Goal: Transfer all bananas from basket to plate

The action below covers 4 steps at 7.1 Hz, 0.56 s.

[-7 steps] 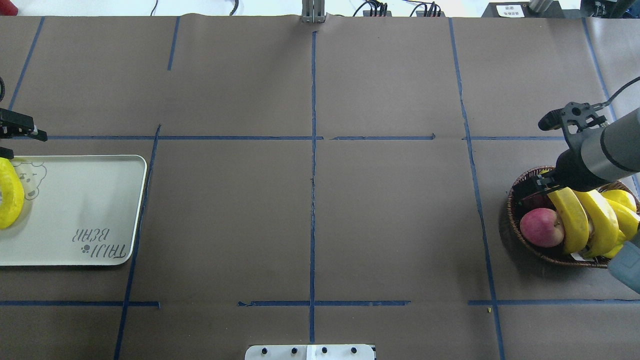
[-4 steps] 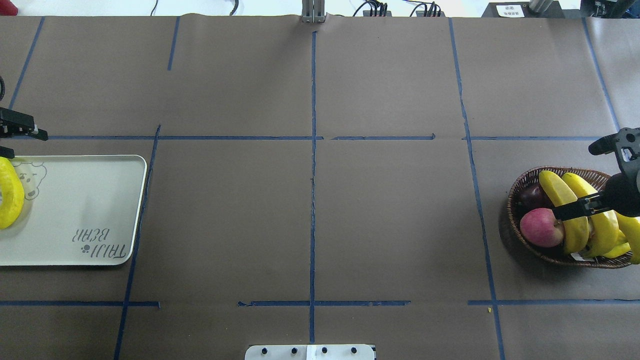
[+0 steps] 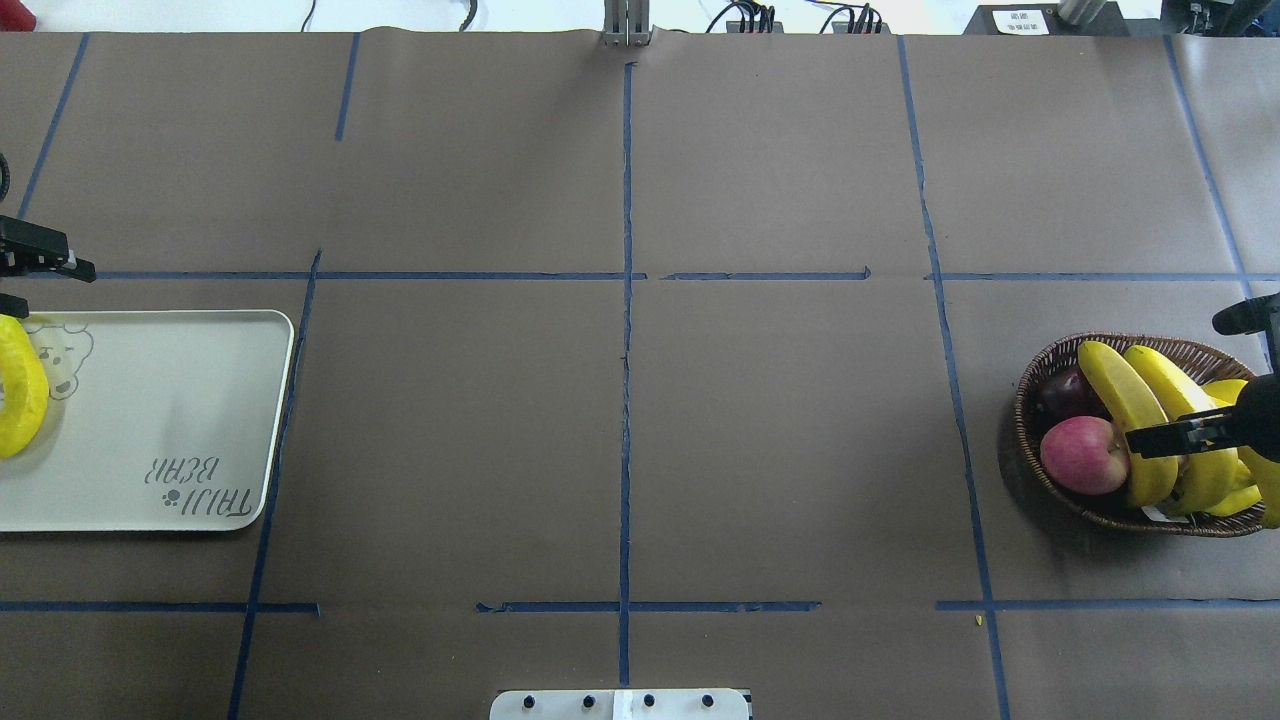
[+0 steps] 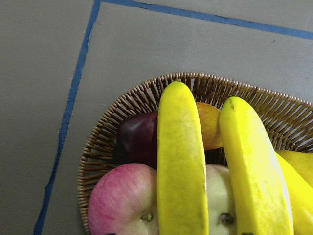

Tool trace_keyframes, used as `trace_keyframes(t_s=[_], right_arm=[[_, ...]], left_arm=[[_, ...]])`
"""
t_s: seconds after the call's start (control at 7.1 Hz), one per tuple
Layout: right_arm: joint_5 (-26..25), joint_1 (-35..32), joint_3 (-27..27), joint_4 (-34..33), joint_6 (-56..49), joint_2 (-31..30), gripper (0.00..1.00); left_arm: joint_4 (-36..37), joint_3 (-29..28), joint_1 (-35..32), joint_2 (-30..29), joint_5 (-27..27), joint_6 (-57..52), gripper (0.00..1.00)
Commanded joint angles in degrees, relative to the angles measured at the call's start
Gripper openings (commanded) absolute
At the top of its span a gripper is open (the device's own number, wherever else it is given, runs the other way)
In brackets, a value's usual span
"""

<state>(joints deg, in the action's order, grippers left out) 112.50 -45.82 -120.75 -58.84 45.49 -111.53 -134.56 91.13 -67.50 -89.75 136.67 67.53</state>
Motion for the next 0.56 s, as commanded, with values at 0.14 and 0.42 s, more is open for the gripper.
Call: trace_keyframes(t_s=[0.14,0.42], right_arm=[[-3.6,4.0,0.3,0.1,2.2,-0.4,0.81],[-3.6,4.8,1.5,0.0,2.2,-0.1,0.77]], left_arm=[[0.1,-0.1,0.0,0.1,0.0,0.0,1.00],[0.1,-0.1,0.0,0.3,0.0,0.0,1.00]])
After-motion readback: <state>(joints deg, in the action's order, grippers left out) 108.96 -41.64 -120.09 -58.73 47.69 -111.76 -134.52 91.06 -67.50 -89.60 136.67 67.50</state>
